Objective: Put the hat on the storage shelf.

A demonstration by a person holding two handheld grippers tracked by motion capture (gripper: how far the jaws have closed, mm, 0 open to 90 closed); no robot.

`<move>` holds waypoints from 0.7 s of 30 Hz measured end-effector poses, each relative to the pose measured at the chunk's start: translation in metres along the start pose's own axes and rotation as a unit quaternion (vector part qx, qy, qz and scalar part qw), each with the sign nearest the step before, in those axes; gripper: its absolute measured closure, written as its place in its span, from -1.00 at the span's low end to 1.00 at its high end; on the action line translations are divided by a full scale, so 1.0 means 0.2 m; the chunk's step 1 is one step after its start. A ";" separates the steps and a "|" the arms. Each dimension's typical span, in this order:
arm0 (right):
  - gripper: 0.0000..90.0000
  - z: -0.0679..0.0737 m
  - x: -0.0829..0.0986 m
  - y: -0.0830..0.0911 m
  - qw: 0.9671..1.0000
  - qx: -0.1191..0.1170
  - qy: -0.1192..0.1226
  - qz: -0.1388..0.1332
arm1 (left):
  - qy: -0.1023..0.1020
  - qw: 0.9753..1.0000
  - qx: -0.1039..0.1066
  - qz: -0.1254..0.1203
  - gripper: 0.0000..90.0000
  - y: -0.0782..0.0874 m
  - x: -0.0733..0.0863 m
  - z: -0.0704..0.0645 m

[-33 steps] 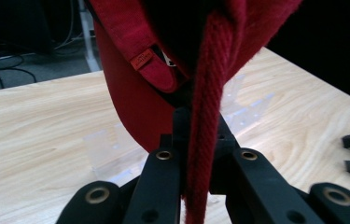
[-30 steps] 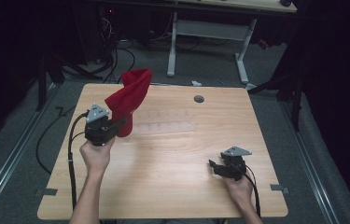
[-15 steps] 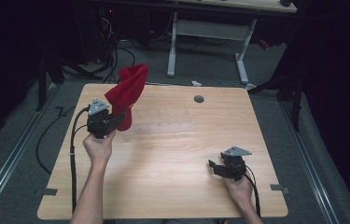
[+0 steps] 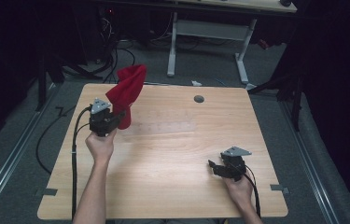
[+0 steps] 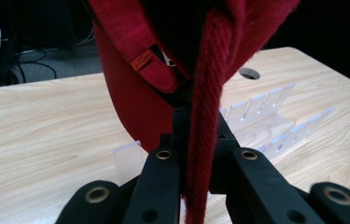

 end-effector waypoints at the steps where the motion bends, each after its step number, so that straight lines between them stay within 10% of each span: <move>1: -0.22 0.00 0.00 0.00 1.000 0.000 -0.001 0.001 | 0.005 1.000 0.001 -0.006 0.89 0.00 0.00 0.01; 21: -0.24 0.00 0.00 0.00 1.000 -0.001 0.002 0.000 | 0.015 1.000 -0.009 -0.007 0.88 0.01 0.06 0.07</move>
Point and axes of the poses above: each handheld gripper's, and its own axes: y roughly backward along the jaws, x roughly out of its underside, z roughly to its left, the point moved 5 cm from there along -y, roughly forward along the jaws, and after that the axes turned 7 degrees about x, right-handed, at the moved point
